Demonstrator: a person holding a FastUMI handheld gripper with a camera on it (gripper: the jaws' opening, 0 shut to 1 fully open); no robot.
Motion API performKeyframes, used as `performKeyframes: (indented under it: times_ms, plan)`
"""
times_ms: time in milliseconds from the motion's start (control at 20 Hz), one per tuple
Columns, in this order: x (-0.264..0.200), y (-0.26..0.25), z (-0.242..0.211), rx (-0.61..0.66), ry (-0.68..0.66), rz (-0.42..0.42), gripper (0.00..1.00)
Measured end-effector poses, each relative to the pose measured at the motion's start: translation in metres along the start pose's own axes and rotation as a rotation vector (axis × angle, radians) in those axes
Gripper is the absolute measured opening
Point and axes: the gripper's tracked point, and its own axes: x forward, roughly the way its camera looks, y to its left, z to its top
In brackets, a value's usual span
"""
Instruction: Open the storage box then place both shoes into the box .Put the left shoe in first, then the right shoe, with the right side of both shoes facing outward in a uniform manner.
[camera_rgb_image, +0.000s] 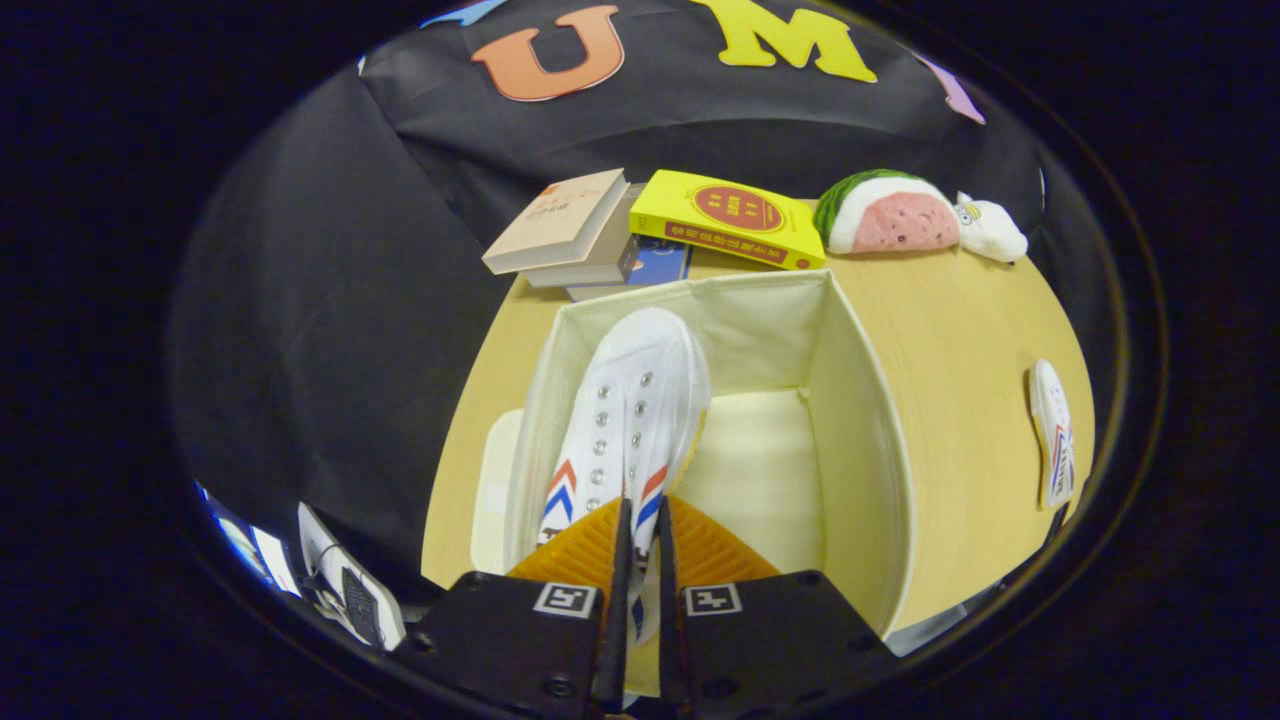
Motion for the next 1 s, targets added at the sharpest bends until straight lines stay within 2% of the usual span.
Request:
performKeyframes:
  times_ms: [100, 250, 500, 850, 1000]
  plan:
    - [-0.002, -0.002, 0.008, -0.023, -0.019, 0.005, 0.22]
    - [-0.016, -0.005, 0.016, -0.044, -0.064, 0.014, 0.45]
    - [-0.065, -0.028, 0.029, -0.091, -0.175, 0.004, 0.80]
    - [-0.154, -0.115, 0.051, -0.151, -0.360, -0.084, 0.83]
    - [-0.185, -0.169, 0.057, -0.155, -0.419, -0.143, 0.92]
